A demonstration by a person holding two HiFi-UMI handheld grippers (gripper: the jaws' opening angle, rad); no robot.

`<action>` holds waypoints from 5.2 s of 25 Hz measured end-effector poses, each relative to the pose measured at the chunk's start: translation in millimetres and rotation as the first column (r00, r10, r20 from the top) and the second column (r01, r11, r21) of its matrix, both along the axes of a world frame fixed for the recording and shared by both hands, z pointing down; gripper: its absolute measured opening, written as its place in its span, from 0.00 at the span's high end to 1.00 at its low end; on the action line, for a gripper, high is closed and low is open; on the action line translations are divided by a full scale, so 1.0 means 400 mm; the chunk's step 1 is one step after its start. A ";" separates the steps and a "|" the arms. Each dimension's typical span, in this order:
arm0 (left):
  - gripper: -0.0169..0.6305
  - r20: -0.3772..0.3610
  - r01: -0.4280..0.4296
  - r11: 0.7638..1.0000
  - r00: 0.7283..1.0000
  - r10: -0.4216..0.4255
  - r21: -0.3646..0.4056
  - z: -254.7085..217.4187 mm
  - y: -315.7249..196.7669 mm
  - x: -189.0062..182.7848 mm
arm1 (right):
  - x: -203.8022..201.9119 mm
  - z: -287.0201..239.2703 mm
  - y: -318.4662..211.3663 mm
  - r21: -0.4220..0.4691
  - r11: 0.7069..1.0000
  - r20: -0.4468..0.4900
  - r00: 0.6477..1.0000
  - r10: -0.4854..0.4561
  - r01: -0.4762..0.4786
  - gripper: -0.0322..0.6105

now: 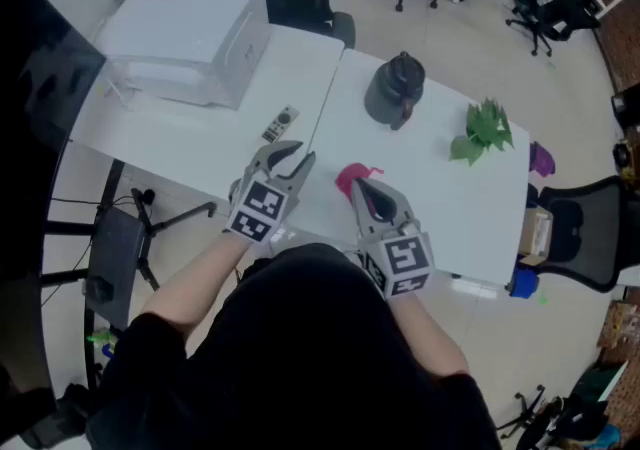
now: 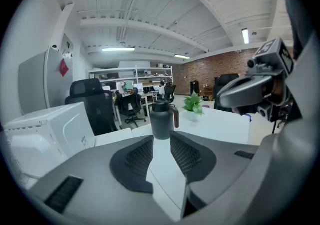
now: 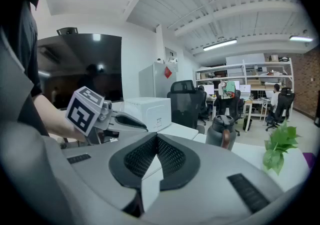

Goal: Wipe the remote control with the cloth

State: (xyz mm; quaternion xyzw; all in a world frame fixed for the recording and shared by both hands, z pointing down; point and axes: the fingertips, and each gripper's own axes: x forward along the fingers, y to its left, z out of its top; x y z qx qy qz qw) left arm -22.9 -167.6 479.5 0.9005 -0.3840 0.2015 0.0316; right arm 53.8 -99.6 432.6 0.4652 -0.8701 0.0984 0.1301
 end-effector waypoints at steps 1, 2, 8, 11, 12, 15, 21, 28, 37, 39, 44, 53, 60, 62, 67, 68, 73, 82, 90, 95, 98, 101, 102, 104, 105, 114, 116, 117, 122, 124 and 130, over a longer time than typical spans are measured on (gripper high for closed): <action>0.77 0.015 0.021 1.000 1.000 -0.021 -0.011 0.024 -0.021 -0.017 | 0.004 0.001 0.001 0.000 1.000 -0.001 1.000 0.003 -0.003 0.94; 0.73 0.032 0.043 0.999 0.999 -0.042 -0.021 0.049 -0.042 -0.034 | 0.008 0.002 0.002 -0.001 1.000 -0.003 1.000 0.006 -0.006 0.94; 0.61 0.157 0.144 0.987 0.979 -0.130 -0.078 0.216 -0.167 -0.139 | 0.021 0.011 0.010 -0.026 0.999 -0.017 1.000 0.022 -0.023 0.94; 0.60 0.198 0.173 0.977 0.969 -0.146 -0.124 0.299 -0.219 -0.176 | 0.025 0.018 0.017 -0.052 0.998 -0.031 0.999 0.027 -0.029 0.94; 0.59 0.209 0.179 0.974 0.967 -0.148 -0.138 0.327 -0.233 -0.185 | 0.028 0.022 0.019 -0.062 0.998 -0.035 0.999 0.030 -0.032 0.94; 0.58 0.239 0.188 0.964 0.961 -0.141 -0.188 0.408 -0.260 -0.206 | 0.036 0.036 0.024 -0.074 0.996 -0.039 0.998 0.040 -0.043 0.94; 0.58 0.256 0.228 0.929 0.954 -0.154 -0.290 0.509 -0.278 -0.221 | 0.052 0.049 0.026 -0.082 0.995 -0.050 0.997 0.054 -0.058 0.94; 0.58 0.267 0.247 0.897 0.951 -0.153 -0.366 0.559 -0.279 -0.224 | 0.067 0.050 0.024 -0.095 0.992 -0.064 0.995 0.078 -0.084 0.94; 0.64 0.294 0.228 0.904 0.948 -0.122 -0.361 0.551 -0.261 -0.203 | 0.076 0.052 0.029 -0.118 0.988 -0.057 0.994 0.088 -0.094 0.94; 0.65 0.287 0.225 0.912 0.949 -0.127 -0.343 0.527 -0.254 -0.201 | 0.082 0.051 0.024 -0.114 0.988 -0.050 0.994 0.101 -0.106 0.94; 0.65 0.222 0.177 0.950 0.968 -0.120 -0.258 0.400 -0.220 -0.167 | 0.118 0.134 0.023 -0.174 0.975 -0.073 0.989 0.127 -0.138 0.94; 0.65 0.133 0.014 0.998 0.991 -0.005 -0.066 0.112 -0.080 -0.036 | 0.154 0.367 -0.010 -0.295 0.946 -0.174 0.981 0.089 -0.138 0.78; 0.65 0.124 -0.098 0.994 0.988 0.092 0.042 -0.035 0.035 0.049 | 0.165 0.552 -0.064 -0.380 0.917 -0.317 0.948 -0.003 -0.124 0.65; 0.65 0.148 -0.133 0.988 0.982 0.120 0.083 -0.070 0.062 0.067 | 0.151 0.599 -0.069 -0.421 0.902 -0.345 0.937 -0.063 -0.094 0.65; 0.65 0.208 -0.194 0.966 0.965 0.157 0.172 -0.138 0.110 0.098 | 0.149 0.691 -0.073 -0.494 0.865 -0.406 0.903 -0.139 -0.089 0.63; 0.65 0.217 -0.199 0.963 0.963 0.158 0.184 -0.146 0.117 0.100 | 0.150 0.698 -0.074 -0.497 0.862 -0.411 0.901 -0.140 -0.093 0.63; 0.65 0.242 -0.209 0.955 0.958 0.156 0.209 -0.161 0.130 0.099 | 0.153 0.704 -0.081 -0.505 0.857 -0.412 0.901 -0.138 -0.100 0.70; 0.65 0.301 -0.210 0.953 0.943 0.139 0.220 -0.135 0.105 0.084 | 0.191 0.439 -0.089 -0.335 0.936 -0.256 0.967 0.023 -0.111 0.79; 0.65 0.442 -0.262 0.929 0.888 0.127 0.260 -0.085 0.047 0.073 | 0.081 -0.088 -0.031 0.116 0.983 -0.204 0.972 -0.118 0.144 0.79; 0.65 0.524 -0.326 0.895 0.842 0.127 0.305 -0.098 0.035 0.092 | -0.079 -0.135 0.011 0.086 0.909 -0.438 0.835 -0.333 0.408 0.79; 0.65 0.555 -0.364 0.868 0.822 0.129 0.337 -0.111 0.042 0.106 | -0.144 -0.126 0.014 0.051 0.879 -0.505 0.772 -0.387 0.474 0.79; 0.65 0.558 -0.371 0.856 0.821 0.121 0.360 -0.126 0.047 0.109 | -0.177 -0.107 0.017 0.011 0.864 -0.557 0.721 -0.412 0.503 0.79; 0.65 0.560 -0.372 0.852 0.820 0.116 0.368 -0.130 0.047 0.107 | -0.181 -0.102 0.016 0.000 0.864 -0.569 0.710 -0.414 0.504 0.79; 0.65 0.567 -0.376 0.844 0.817 0.107 0.383 -0.136 0.049 0.105 | -0.183 -0.098 0.012 -0.015 0.867 -0.579 0.703 -0.414 0.498 0.79; 0.65 0.568 -0.378 0.839 0.816 0.104 0.390 -0.139 0.051 0.103 | -0.183 -0.099 0.009 -0.018 0.870 -0.578 0.705 -0.411 0.493 0.79; 0.65 0.572 -0.407 0.787 0.816 0.085 0.463 -0.171 0.080 0.101 | -0.119 -0.117 -0.025 -0.008 0.921 -0.585 0.745 -0.320 0.389 0.80; 0.65 0.567 -0.408 0.778 0.820 0.082 0.477 -0.179 0.085 0.103 | -0.092 -0.127 -0.034 0.001 0.936 -0.579 0.763 -0.287 0.353 0.80; 0.65 0.565 -0.409 0.775 0.821 0.082 0.482 -0.181 0.087 0.103 | -0.074 -0.128 -0.039 0.004 0.942 -0.577 0.771 -0.271 0.335 0.80; 0.65 0.551 -0.410 0.767 0.830 0.089 0.493 -0.187 0.095 0.100 | 0.032 -0.134 -0.075 0.019 0.975 -0.562 0.809 -0.173 0.222 0.80; 0.65 0.545 -0.409 0.766 0.834 0.092 0.496 -0.189 0.098 0.098 | 0.074 -0.143 -0.088 0.023 0.986 -0.553 0.824 -0.127 0.167 0.80; 0.65 0.495 -0.382 0.790 0.861 0.116 0.480 -0.191 0.096 0.094 | 0.136 -0.181 -0.103 0.052 0.994 -0.475 0.878 -0.059 0.095 0.80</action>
